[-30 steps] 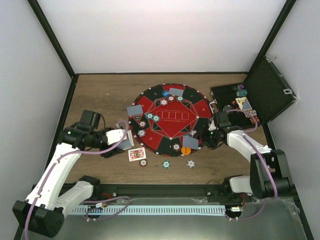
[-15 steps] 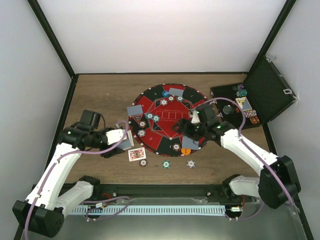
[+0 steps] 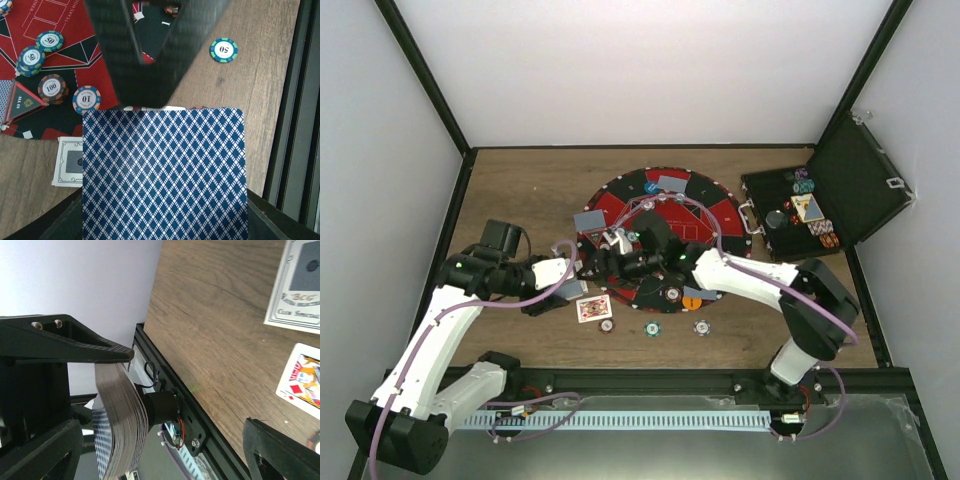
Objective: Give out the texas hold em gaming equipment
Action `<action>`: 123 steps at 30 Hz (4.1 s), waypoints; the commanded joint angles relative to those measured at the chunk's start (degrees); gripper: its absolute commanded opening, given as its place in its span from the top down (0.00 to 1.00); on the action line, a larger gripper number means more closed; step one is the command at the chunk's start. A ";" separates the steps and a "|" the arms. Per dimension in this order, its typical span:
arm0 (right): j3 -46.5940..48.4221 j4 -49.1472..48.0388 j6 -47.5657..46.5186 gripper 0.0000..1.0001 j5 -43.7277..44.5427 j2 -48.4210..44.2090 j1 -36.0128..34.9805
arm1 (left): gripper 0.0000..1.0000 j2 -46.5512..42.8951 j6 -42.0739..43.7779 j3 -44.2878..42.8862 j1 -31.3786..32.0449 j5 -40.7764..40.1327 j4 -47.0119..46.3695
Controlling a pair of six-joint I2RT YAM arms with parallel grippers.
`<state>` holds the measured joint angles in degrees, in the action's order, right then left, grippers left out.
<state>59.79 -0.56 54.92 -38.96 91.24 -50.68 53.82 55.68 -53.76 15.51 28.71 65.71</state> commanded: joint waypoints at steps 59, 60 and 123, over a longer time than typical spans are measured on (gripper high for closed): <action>11.29 -6.48 0.43 0.31 -7.37 14.57 -4.51 | 0.96 0.01 0.48 -0.72 -0.13 1.31 -0.06; 11.40 -6.97 0.66 0.31 -7.68 14.90 -4.56 | 0.96 -0.03 0.48 -0.68 -0.13 1.27 -0.08; -1.97 2.95 -2.93 0.96 -4.64 -7.91 8.18 | 0.96 -0.36 0.94 -0.46 -0.13 0.75 0.04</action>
<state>57.23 -0.60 53.98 -43.24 85.41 -45.15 54.19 55.75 -53.76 15.51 28.14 66.13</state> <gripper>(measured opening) 0.050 0.644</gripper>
